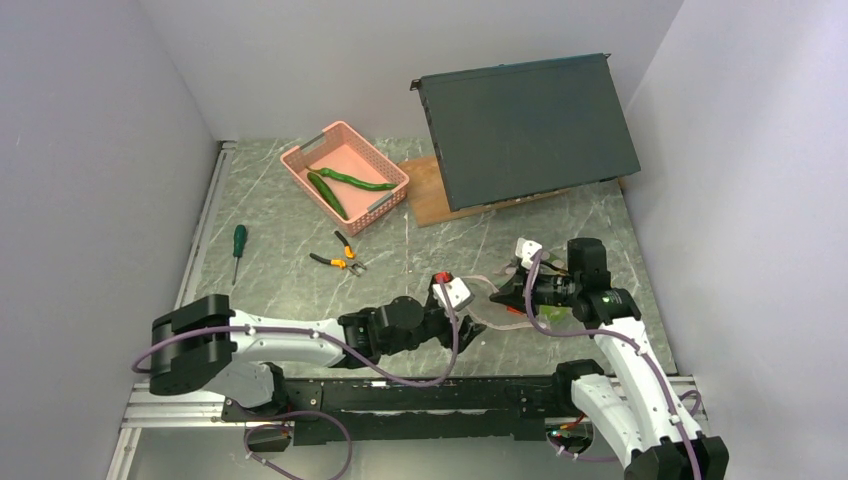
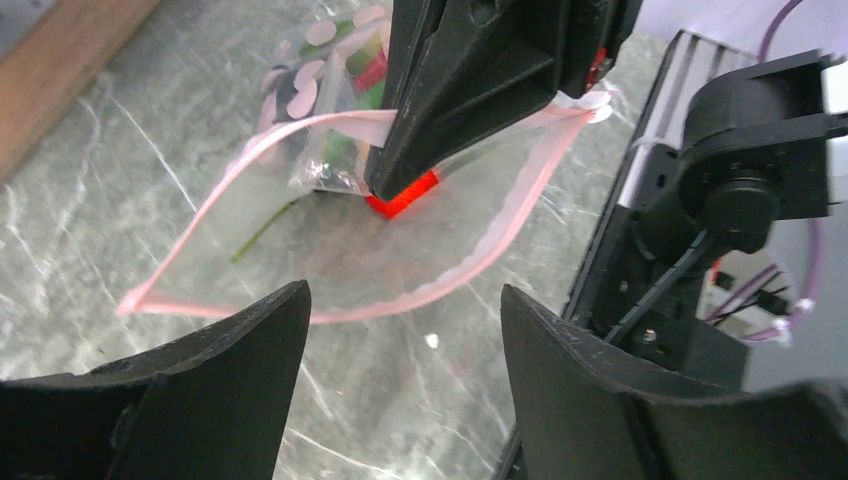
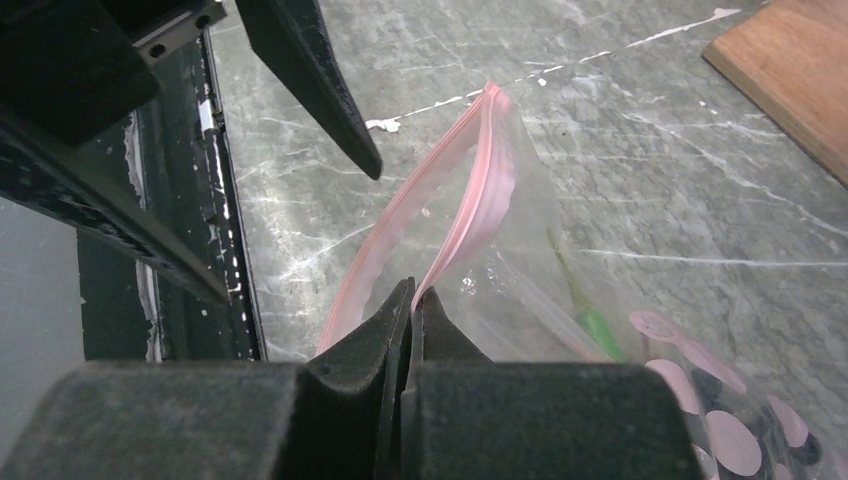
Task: Open the zip-top bag and remove the fake food
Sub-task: Pick up the fake vegetable from the zipper food storage bag.
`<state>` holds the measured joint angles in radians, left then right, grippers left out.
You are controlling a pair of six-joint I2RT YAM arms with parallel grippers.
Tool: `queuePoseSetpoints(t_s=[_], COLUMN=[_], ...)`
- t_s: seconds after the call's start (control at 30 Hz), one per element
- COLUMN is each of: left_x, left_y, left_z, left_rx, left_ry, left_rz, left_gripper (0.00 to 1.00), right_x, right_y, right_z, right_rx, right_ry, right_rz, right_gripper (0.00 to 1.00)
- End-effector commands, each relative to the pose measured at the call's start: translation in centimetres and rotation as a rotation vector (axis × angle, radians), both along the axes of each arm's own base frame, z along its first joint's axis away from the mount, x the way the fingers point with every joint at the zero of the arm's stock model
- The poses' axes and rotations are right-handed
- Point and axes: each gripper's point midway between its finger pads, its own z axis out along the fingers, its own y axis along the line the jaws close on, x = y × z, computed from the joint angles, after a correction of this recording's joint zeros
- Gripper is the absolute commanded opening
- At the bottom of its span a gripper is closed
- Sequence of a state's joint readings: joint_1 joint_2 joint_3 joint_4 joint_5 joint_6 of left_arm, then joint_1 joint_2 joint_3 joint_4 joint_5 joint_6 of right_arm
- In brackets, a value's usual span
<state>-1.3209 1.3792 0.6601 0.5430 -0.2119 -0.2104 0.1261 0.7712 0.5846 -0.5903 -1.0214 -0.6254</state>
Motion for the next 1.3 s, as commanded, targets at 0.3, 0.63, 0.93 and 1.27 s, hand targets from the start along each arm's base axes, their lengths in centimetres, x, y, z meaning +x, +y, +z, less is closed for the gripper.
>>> queuePoseSetpoints(t_s=[0.3,0.63,0.93,1.27], left_x=[4.5,4.2,2.8,1.6], left_y=[-3.0,-3.4,-2.1,-1.8], left_z=[-0.4,-2.1,-3.3,-3.9], left_rx=[0.08,0.008,-0.049,-0.08], left_ry=[-0.161,-0.163,-0.166,-0.231], left_rz=[0.021,0.003,-0.039,-0.111], left_gripper=[0.65,0.65,0.65,0.62], right_x=[0.6,-0.9,-1.5,-0.3], right_y=[-0.2,-1.0,-4.0,-8.6], right_z=[2.4,4.9,6.1,1.0], right_rx=[0.012,-0.006,-0.249,-0.589], right_ry=[-0.105,-0.146,-0.155,-0.269], right_rz=[0.001,0.042,0.006,0.075], right_gripper=[0.24,0.61,0.77,0.7])
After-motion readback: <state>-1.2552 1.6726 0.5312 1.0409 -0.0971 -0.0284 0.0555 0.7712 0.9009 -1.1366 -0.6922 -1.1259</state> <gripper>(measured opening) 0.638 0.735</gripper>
